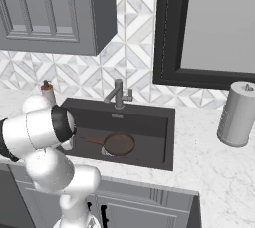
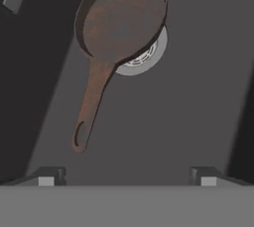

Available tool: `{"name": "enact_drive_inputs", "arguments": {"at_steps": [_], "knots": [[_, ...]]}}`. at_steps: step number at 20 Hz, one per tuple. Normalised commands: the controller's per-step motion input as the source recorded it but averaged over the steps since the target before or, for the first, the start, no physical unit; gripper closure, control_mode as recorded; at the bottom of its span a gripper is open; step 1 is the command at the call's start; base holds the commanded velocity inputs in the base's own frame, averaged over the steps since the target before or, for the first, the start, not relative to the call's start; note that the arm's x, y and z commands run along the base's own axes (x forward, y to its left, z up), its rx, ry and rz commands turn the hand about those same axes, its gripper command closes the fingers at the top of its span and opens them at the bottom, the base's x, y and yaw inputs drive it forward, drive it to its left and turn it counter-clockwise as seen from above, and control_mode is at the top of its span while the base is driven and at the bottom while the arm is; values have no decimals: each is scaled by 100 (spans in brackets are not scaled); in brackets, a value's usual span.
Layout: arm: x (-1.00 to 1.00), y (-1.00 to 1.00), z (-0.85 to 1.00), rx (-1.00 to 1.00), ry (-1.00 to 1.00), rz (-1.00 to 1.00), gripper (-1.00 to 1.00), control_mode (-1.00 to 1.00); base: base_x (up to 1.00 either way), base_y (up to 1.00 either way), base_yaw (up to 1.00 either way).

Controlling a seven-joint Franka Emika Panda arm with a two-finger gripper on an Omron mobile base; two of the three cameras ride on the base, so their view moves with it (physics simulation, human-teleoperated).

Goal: Pick the pan and sponge and place them into the sink. Then turn on the water.

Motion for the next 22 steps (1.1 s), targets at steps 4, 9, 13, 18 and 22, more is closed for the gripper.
{"name": "enact_drive_inputs", "arguments": {"at_steps": [4,9,13,18,22], "knots": [[-23,51,100,-9,18,0,-100,-100,0,0,0],[-13,28,100,-11,21,0,-100,-100,0,0,0],[-63,17,91,-7,4,4,-100,-100,0,0,0],[-93,33,36,-2,-1,36,-100,-100,0,0,0],[-52,44,2,-5,3,67,-100,-100,0,0,0]]}}
